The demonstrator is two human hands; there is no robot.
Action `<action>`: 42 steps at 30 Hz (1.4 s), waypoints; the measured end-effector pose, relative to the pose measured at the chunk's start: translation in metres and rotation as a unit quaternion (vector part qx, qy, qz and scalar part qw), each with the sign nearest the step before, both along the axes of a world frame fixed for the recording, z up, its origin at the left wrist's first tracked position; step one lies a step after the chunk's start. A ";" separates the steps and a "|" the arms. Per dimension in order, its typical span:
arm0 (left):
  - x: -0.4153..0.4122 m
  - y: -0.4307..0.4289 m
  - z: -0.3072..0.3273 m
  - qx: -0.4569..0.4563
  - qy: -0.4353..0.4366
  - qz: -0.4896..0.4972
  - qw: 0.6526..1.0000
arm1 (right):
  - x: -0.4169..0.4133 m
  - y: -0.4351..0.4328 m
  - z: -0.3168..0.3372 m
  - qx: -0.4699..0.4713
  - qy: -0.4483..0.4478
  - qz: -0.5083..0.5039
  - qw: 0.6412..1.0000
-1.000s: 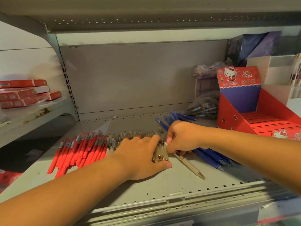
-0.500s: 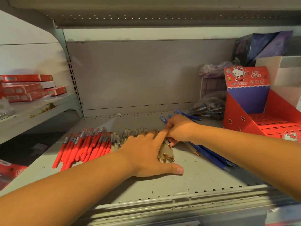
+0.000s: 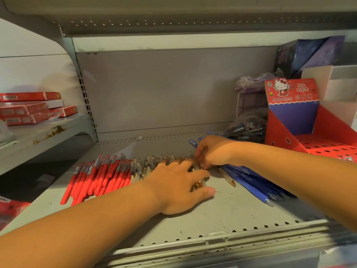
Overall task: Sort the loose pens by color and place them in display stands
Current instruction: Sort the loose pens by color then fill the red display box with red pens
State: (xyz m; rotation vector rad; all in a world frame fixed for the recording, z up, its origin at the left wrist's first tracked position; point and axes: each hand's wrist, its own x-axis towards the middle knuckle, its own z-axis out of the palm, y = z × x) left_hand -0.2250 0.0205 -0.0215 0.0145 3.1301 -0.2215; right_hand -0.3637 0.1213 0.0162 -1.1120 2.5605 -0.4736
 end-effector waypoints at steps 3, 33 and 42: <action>-0.004 0.000 0.003 0.007 -0.016 -0.011 1.000 | -0.007 0.002 -0.003 -0.049 -0.032 0.003 0.998; -0.013 -0.010 0.011 0.079 0.051 -0.043 0.995 | -0.013 -0.013 0.002 0.013 0.001 -0.044 0.999; -0.009 -0.008 0.011 0.043 0.061 -0.023 0.997 | -0.017 -0.010 -0.006 -0.005 -0.029 -0.021 0.999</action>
